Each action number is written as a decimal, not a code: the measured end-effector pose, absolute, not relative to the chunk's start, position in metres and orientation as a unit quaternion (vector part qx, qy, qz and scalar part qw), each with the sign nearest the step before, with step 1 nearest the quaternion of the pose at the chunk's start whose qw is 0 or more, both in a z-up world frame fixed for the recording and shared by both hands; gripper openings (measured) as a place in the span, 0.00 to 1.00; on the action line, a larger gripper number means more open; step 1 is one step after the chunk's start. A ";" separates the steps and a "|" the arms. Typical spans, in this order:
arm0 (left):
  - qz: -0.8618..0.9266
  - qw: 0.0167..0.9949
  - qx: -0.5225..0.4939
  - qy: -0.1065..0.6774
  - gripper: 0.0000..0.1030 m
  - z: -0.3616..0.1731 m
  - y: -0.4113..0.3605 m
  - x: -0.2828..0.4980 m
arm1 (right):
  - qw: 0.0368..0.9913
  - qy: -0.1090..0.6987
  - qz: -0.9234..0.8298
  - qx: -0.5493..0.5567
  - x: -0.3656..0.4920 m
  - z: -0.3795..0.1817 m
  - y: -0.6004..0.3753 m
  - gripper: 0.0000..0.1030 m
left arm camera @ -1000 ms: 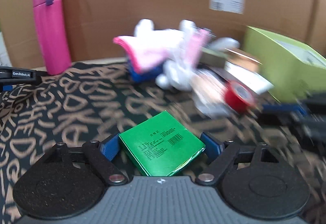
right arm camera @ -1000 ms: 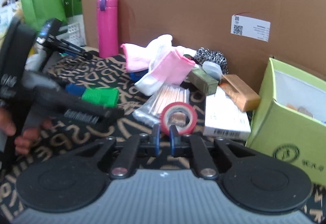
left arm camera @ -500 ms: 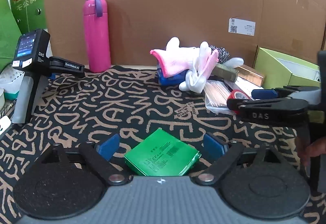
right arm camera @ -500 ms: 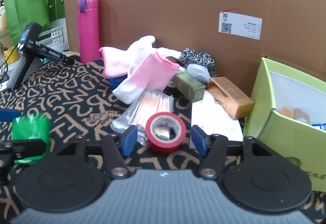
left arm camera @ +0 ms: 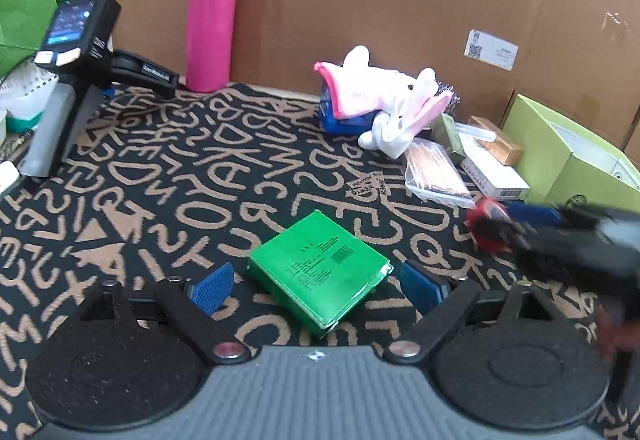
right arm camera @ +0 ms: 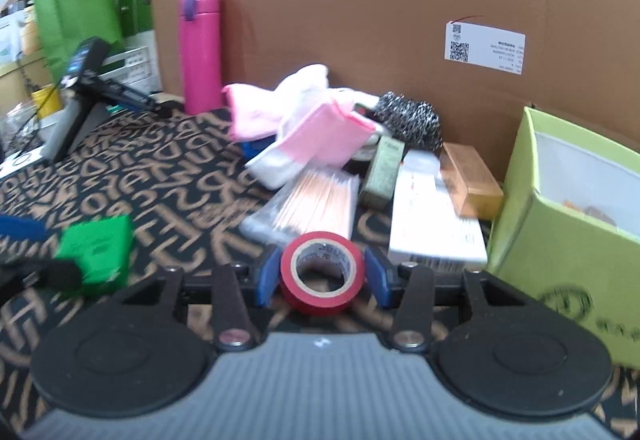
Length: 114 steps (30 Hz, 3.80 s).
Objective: Organize objects
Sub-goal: 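Grasp the green box with the left tool while the right tool grasps the red tape roll, then carry the green box and tape into the shoebox and open both tools, then move both tools back toward the pile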
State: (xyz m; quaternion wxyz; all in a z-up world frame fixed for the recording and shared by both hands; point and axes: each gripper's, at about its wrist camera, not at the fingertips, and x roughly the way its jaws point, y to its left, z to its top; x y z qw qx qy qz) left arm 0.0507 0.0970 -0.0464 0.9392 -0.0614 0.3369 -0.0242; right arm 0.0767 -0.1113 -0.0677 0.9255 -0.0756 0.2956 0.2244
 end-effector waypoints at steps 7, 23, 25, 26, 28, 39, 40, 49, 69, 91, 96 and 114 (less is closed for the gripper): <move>-0.075 0.938 -0.041 0.335 0.90 -0.056 0.061 0.085 | 0.924 0.301 0.220 -0.086 0.028 -0.064 -0.127 0.45; -0.077 0.940 0.034 0.330 0.77 -0.067 0.042 0.077 | 0.923 0.313 0.210 -0.075 0.034 -0.074 -0.126 0.51; -0.080 0.941 0.037 0.325 0.66 -0.067 0.038 0.079 | 0.922 0.318 0.211 -0.071 0.035 -0.075 -0.127 0.46; -0.081 0.942 0.039 0.324 0.64 -0.066 0.037 0.079 | 0.921 0.318 0.214 -0.068 0.035 -0.075 -0.127 0.45; -0.084 0.940 0.040 0.328 0.63 -0.064 0.035 0.077 | 0.921 0.317 0.215 -0.069 0.032 -0.074 -0.127 0.45; -0.163 0.943 0.031 0.289 0.63 -0.020 0.008 0.051 | 0.937 0.271 0.213 -0.049 0.004 -0.038 -0.164 0.44; -0.177 0.943 0.031 0.280 0.63 -0.012 0.002 0.051 | 0.941 0.262 0.208 -0.049 0.001 -0.032 -0.170 0.44; -0.250 0.945 0.052 0.203 0.63 0.045 -0.077 0.069 | 0.973 0.189 0.125 -0.049 0.001 0.017 -0.240 0.44; -0.225 0.931 0.082 0.274 0.63 0.017 -0.197 0.194 | 0.967 0.254 0.007 -0.014 0.110 -0.009 -0.329 0.44; -0.221 0.943 0.003 0.250 0.91 0.023 -0.166 0.170 | 0.974 0.227 0.013 0.012 0.099 -0.022 -0.339 1.00; -0.233 0.945 -0.014 0.230 0.91 0.029 -0.160 0.154 | 0.978 0.207 0.010 0.013 0.086 -0.015 -0.333 1.00; -0.129 0.969 -0.027 0.210 0.92 0.004 -0.044 0.082 | 0.982 0.168 0.081 -0.034 0.016 -0.016 -0.239 1.00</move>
